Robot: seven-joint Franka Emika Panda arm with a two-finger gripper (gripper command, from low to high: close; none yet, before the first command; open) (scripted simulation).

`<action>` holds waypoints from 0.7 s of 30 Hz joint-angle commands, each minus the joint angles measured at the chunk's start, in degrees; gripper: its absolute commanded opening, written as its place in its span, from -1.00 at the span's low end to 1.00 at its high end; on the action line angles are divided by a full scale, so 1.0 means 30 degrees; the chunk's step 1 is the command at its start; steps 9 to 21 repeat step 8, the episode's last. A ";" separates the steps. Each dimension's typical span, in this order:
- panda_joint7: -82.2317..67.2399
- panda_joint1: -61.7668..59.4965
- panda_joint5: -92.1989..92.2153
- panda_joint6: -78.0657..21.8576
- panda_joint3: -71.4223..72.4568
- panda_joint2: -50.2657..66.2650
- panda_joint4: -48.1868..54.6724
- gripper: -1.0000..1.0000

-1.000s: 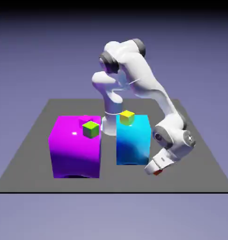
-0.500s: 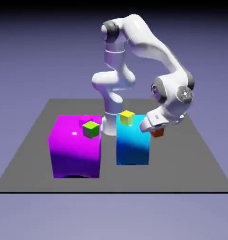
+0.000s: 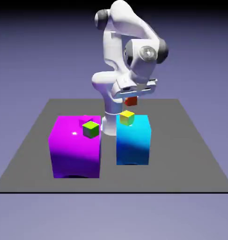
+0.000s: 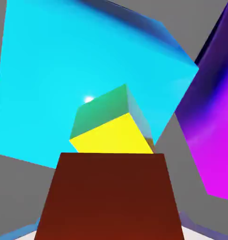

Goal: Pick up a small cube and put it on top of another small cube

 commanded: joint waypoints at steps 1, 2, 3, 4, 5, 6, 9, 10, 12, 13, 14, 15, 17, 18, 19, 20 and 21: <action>-0.0001 0.0003 -0.0033 0.0608 -0.0008 -0.0088 -0.0693 -1.00; 0.0001 0.0005 -0.0030 0.1213 -0.0015 -0.0175 -0.1384 -1.00; 0.0003 0.0007 -0.0027 0.1818 -0.0023 -0.0263 -0.2076 -1.00; 0.0005 0.0009 -0.0023 0.2423 -0.0030 -0.0350 -0.2768 -1.00; 0.0006 0.0010 -0.0023 0.2540 -0.0032 -0.0367 -0.2901 -1.00; 0.0006 0.0010 -0.0023 0.2540 -0.0032 -0.0367 -0.2902 1.00; 0.0004 0.0008 -0.0026 0.1936 -0.0024 -0.0280 -0.2211 1.00; 0.0004 0.0008 -0.0026 0.1936 -0.0024 -0.0280 -0.2211 1.00; 0.0004 0.0008 -0.0026 0.1936 -0.0024 -0.0280 -0.2211 1.00; 0.0004 0.0008 -0.0026 0.1936 -0.0024 -0.0280 -0.2211 1.00; 0.0004 0.0008 -0.0026 0.1936 -0.0024 -0.0280 -0.2211 1.00; 0.0004 0.0008 -0.0026 0.1936 -0.0024 -0.0280 -0.2211 1.00; 0.0004 0.0008 -0.0026 0.1936 -0.0024 -0.0280 -0.2211 1.00; 0.0004 0.0008 -0.0026 0.1936 -0.0024 -0.0280 -0.2211 1.00; 0.0004 0.0008 -0.0026 0.1936 -0.0024 -0.0280 -0.2211 1.00; 0.0004 0.0008 -0.0026 0.1936 -0.0024 -0.0280 -0.2211 1.00; 0.0004 0.0008 -0.0026 0.1936 -0.0024 -0.0280 -0.2211 1.00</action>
